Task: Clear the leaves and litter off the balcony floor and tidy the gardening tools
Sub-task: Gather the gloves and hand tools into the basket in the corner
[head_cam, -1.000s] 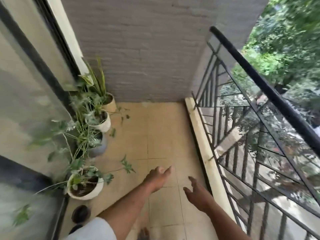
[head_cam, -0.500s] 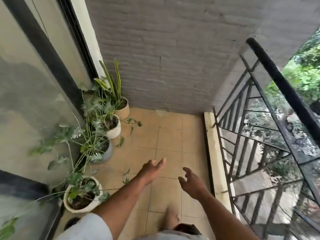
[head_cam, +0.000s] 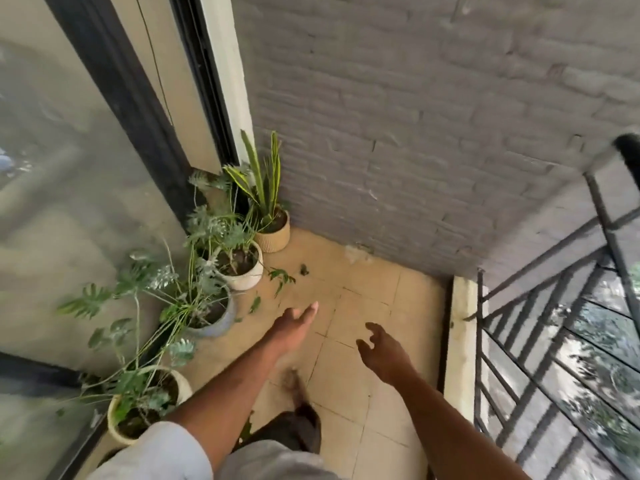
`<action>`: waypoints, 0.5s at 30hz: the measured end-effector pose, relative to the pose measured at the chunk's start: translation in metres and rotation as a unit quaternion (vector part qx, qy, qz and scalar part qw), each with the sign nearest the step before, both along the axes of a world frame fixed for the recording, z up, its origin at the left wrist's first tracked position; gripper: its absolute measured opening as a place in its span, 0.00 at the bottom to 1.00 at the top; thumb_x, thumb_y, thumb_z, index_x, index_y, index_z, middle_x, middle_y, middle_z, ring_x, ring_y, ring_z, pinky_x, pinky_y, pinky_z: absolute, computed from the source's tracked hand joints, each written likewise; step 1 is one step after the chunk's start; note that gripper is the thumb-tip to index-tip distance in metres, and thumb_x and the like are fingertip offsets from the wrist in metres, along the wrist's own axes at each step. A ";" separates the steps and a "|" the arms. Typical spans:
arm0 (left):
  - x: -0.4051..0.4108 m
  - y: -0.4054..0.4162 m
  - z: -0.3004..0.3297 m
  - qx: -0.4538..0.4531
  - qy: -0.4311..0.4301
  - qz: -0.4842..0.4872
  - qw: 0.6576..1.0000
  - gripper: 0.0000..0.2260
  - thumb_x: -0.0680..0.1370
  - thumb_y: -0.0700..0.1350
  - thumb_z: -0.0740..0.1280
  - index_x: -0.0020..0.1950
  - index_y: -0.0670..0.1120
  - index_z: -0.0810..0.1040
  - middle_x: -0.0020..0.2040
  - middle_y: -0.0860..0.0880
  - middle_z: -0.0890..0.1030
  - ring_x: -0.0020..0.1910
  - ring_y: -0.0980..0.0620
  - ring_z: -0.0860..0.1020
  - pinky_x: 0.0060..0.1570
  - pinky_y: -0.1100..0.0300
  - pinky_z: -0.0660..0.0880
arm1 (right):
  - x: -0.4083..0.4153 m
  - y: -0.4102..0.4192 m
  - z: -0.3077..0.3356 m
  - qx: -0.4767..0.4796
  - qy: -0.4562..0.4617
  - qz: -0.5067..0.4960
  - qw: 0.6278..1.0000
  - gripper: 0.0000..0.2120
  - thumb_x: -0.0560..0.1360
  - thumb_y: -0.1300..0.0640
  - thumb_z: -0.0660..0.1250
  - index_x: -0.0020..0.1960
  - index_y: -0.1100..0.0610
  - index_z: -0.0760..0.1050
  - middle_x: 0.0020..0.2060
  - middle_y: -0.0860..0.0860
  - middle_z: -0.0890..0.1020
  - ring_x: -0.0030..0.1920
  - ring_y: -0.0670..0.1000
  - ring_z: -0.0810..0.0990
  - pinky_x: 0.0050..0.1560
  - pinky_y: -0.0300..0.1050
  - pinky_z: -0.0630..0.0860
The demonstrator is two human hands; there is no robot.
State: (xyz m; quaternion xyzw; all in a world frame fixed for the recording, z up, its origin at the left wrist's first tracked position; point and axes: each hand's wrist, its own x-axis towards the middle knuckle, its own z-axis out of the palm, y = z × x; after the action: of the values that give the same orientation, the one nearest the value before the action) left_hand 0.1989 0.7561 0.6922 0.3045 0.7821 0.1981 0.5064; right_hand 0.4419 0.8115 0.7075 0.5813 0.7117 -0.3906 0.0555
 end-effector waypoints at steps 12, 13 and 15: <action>-0.086 0.212 -0.052 -0.054 -0.026 0.071 0.996 0.55 0.69 0.87 0.49 0.80 0.48 0.70 0.76 0.41 0.75 0.71 0.40 0.76 0.64 0.53 0.71 | -0.117 0.241 -0.048 -0.059 -0.045 0.078 0.994 0.30 0.83 0.42 0.62 0.82 0.48 0.60 0.74 0.53 0.75 0.70 0.55 0.77 0.68 0.50 0.75; -0.095 0.229 -0.050 -0.055 -0.025 0.079 0.995 0.51 0.72 0.84 0.51 0.80 0.47 0.70 0.76 0.40 0.74 0.72 0.40 0.76 0.64 0.54 0.71 | -0.128 0.264 -0.050 -0.058 -0.044 0.082 0.994 0.30 0.83 0.43 0.62 0.82 0.48 0.60 0.74 0.53 0.75 0.70 0.56 0.77 0.68 0.51 0.75; -0.107 0.254 -0.041 -0.055 -0.023 0.096 0.994 0.42 0.79 0.77 0.55 0.79 0.46 0.70 0.76 0.41 0.75 0.72 0.41 0.75 0.60 0.56 0.69 | -0.144 0.296 -0.049 -0.058 -0.040 0.086 0.994 0.29 0.83 0.44 0.63 0.82 0.48 0.61 0.73 0.54 0.76 0.69 0.57 0.78 0.65 0.50 0.76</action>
State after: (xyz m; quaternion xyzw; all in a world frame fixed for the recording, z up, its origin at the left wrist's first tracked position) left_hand 0.0922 1.0098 0.6508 0.1952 0.8056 0.2096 0.5186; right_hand 0.2983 1.1080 0.6583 0.5290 0.7321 -0.4018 0.1507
